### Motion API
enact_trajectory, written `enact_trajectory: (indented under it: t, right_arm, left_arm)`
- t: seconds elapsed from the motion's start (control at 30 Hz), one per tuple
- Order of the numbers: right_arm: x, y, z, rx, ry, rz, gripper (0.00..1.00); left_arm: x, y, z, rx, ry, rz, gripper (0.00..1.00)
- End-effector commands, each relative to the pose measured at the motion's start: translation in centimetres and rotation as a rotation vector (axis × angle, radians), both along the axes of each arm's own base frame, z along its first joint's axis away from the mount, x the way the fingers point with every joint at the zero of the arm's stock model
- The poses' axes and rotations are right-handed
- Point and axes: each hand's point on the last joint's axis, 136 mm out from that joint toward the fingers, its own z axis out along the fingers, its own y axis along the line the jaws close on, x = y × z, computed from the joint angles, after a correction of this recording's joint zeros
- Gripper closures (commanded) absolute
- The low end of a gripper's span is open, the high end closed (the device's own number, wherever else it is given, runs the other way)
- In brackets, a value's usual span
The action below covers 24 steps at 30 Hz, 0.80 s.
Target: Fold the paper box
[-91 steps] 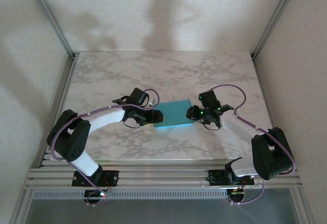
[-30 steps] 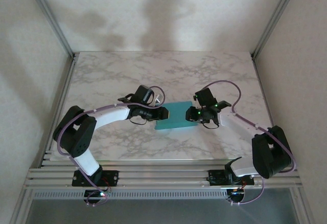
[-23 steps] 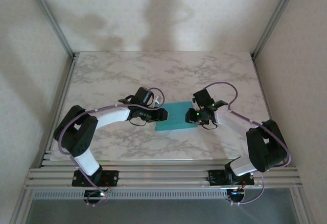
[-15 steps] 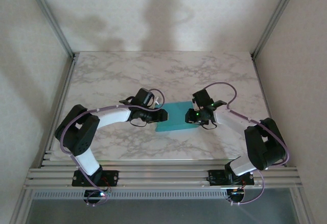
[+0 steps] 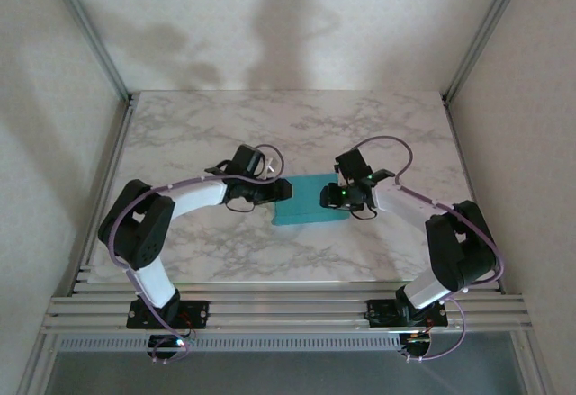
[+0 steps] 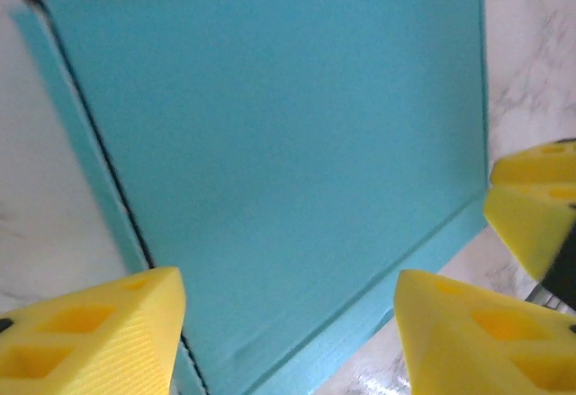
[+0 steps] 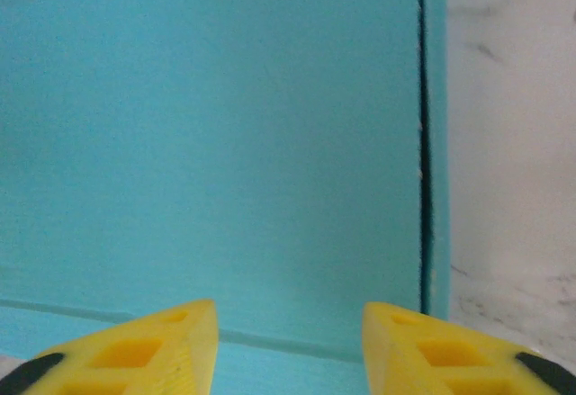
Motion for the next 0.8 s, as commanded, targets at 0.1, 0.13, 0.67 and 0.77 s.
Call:
enact_trajectory:
  t: [0.1,0.13,0.67,0.77]
  right_arm:
    - [1.5,1.3,5.5,0.086,-0.132,0.024,0.46]
    - [1.5,1.3,6.0,0.089,-0.138,0.024,0.44]
    - [-0.7,-0.8,5.0,0.269,-0.117,-0.029,0.01]
    - [-0.6,-1.3,3.7,0.281,-0.091,-0.073,0.01]
  left_arm:
    - [2.7,0.1,5.6,-0.072,-0.125,-0.048,0.25]
    - [2.7,0.0,6.0,-0.073,-0.127,-0.055,0.21]
    - [0.1,-0.7,6.0,-0.117,-0.174,0.049,0.01]
    - [0.3,0.1,5.0,-0.106,-0.158,0.128,0.01]
